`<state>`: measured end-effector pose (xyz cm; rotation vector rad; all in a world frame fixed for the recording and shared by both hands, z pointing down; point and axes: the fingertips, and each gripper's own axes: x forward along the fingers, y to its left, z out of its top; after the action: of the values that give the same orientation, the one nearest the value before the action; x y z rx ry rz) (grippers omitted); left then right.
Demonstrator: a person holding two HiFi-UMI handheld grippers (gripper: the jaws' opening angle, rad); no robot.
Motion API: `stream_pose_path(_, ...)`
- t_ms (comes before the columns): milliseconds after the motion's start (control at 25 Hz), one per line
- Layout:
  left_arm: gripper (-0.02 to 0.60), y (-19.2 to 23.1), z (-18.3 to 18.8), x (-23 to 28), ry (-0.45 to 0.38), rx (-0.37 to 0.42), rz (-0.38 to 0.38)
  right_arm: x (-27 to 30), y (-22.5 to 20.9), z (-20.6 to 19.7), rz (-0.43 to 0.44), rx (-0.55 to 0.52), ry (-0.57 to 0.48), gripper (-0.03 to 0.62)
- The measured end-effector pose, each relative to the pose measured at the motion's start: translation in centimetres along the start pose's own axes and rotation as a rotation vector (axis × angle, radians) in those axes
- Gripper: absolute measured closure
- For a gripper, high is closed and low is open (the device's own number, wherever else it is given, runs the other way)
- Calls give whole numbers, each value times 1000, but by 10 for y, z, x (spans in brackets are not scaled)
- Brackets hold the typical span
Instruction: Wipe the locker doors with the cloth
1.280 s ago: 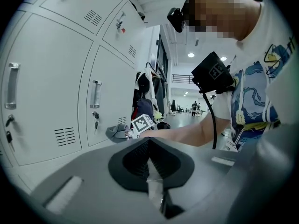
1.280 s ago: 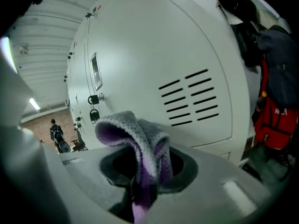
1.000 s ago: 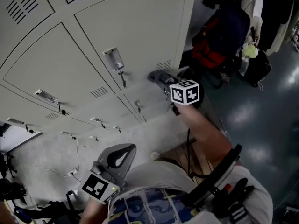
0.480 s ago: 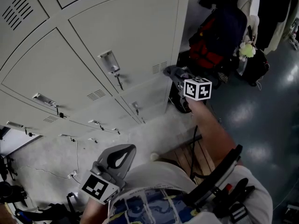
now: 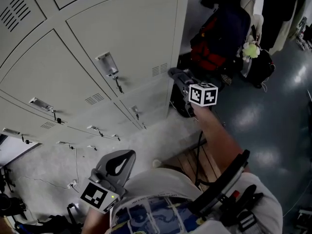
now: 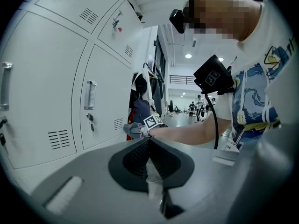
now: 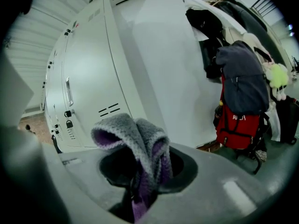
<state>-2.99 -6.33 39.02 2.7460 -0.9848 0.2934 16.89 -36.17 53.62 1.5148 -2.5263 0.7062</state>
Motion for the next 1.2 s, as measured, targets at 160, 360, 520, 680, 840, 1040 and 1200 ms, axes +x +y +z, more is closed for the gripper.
stream_pose_path(160,580,-1,-2,-6,-6,0,-4,-20,10,-4,-4,-27,-4,503)
stream_pose_path(360,580,-6,-4,-16,-22,1,-16,-50,45,-10,18,-83,-4,503)
stream_pose_path(520,580,-9,-8,-33,-28,-6,-22,-77,84,-14,44,-136,-6,503)
stream_pose_path(680,580,-8,-12,-54,-54,-16,-15,-105,128,-16,78,-170,-17,503)
stream_pose_path(840,580,-11,-21,-80,-47,-27,-12,-141,182,-21,109,-236,-25,503)
stream_pose_path(1040,580,-8,-42,-116,-58,-53,8,-174,247,-48,176,-276,-11,503)
stream_pose_path(1200,580,-6,-69,-140,-58,-58,19,-190,288,-76,211,-331,-4,503)
